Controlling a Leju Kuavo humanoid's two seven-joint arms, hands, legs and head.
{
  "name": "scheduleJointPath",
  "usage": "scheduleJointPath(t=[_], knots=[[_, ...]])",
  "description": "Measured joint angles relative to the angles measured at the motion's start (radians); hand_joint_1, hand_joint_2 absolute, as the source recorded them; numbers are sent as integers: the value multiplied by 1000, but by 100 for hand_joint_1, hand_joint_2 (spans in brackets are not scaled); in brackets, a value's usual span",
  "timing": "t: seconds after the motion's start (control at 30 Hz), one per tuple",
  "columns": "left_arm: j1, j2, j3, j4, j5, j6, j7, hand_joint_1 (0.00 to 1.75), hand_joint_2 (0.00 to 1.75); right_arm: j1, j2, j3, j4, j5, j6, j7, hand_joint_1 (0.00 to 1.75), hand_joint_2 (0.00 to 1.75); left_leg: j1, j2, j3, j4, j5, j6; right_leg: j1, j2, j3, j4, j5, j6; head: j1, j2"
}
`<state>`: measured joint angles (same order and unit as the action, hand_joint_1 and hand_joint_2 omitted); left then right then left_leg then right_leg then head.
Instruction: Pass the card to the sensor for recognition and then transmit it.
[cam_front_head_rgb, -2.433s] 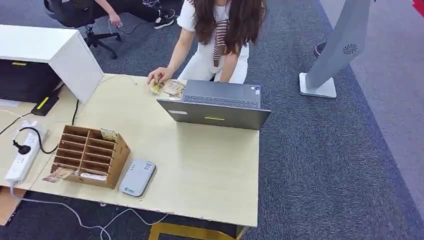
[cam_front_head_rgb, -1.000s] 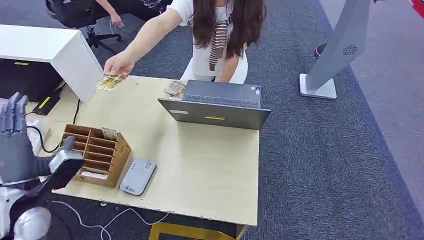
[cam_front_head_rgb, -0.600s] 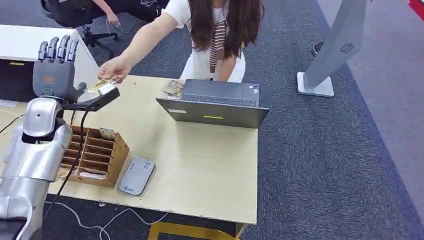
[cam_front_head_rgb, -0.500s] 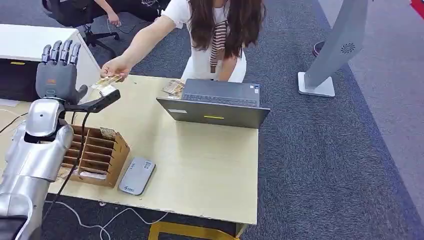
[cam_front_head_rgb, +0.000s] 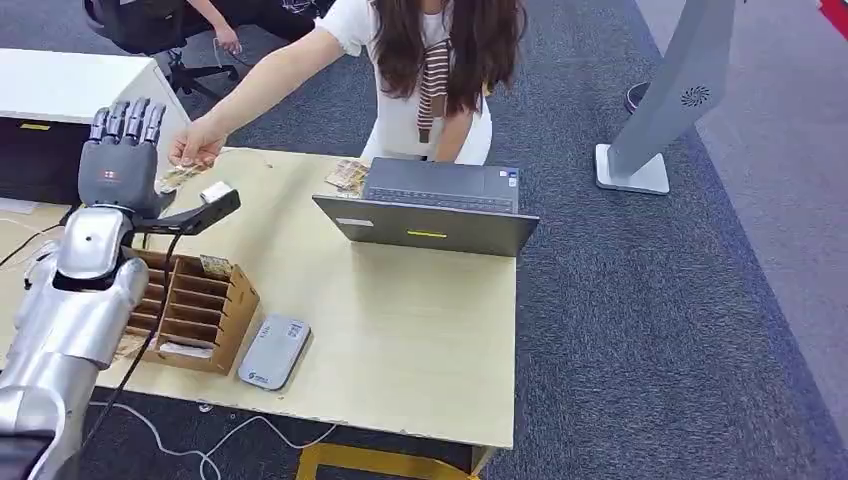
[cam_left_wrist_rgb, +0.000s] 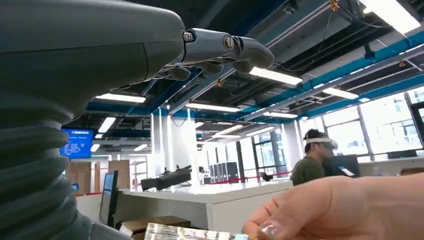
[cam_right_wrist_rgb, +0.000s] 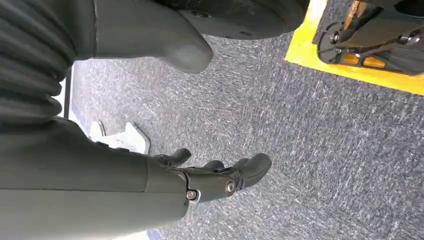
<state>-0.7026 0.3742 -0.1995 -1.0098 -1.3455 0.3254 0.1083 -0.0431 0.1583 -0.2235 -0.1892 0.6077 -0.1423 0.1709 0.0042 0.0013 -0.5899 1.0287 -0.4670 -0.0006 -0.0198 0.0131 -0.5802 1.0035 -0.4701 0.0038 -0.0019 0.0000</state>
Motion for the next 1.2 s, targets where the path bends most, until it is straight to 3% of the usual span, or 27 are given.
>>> scheduleJointPath(t=[0.03, 0.73, 0.93, 1.2], knots=[[0, 0, -1, 2, 1, 0, 0, 175, 175, 0, 0, 0, 0, 1, -1, 0, 0, 175, 0, 0, 0, 0, 0, 0, 0, 0, 0, 0, 0, 0, 1, 0], [38, -1, -8, -2, 70, 29, -49, 175, 175, 1, 0, 0, 0, 18, 2, -2, 0, 175, 0, 0, 0, 0, 0, 0, 0, 0, 0, 0, 0, 0, 0, 0], [161, -7, -8, -131, 147, 93, -108, 175, 175, 3, 0, 0, 0, 18, -4, 0, 0, 175, 0, 0, 0, 0, -1, 0, 0, 0, 0, 0, 0, 0, 0, 0], [436, -32, -8, -447, 158, 166, -155, 175, 175, 10, 2, -12, 0, 16, -16, 0, 0, 175, -1, 1, 0, 0, -3, 1, -1, 1, 0, 0, -2, 1, 1, 0]])
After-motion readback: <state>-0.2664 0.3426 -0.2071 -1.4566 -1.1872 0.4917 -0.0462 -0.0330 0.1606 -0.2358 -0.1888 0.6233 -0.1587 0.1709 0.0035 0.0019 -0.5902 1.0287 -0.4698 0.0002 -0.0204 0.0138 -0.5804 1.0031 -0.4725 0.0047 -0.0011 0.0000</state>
